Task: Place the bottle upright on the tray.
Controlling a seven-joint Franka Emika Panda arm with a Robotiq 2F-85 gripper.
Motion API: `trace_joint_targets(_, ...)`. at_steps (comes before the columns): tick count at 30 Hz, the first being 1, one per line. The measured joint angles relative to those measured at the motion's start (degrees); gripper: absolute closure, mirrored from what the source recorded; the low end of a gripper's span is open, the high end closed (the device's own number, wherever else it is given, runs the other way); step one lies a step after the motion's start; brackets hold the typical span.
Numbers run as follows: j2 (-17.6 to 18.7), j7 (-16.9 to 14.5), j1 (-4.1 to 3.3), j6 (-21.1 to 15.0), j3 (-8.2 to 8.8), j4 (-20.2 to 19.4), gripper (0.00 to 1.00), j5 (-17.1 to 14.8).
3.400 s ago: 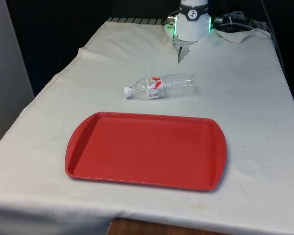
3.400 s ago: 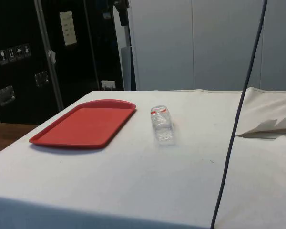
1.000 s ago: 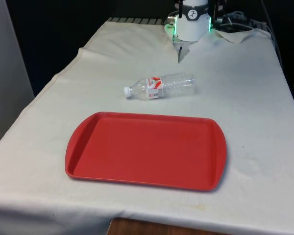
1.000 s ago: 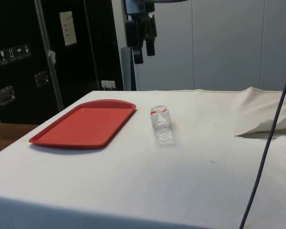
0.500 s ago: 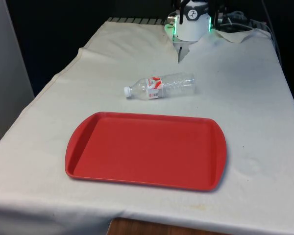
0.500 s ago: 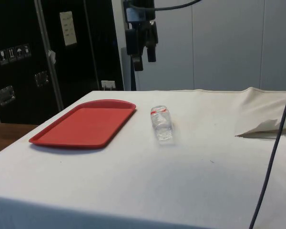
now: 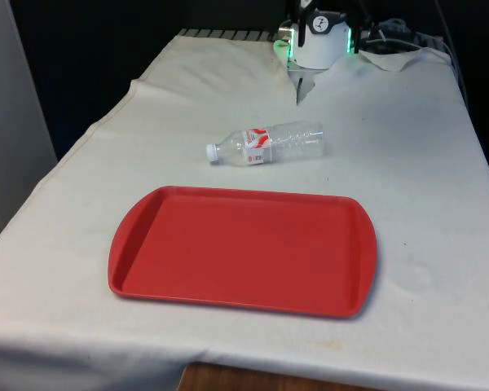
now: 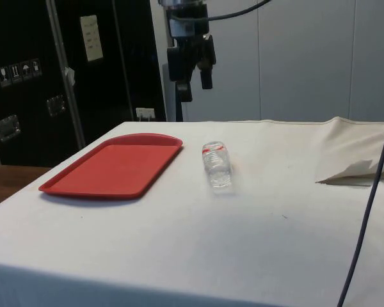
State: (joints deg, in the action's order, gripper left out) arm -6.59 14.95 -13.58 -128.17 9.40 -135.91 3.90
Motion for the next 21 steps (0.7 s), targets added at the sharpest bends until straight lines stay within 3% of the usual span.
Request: trace_joint_targets(21,1.55,6.59,0.11,-0.11,0.06,0.34,0.00,0.00)
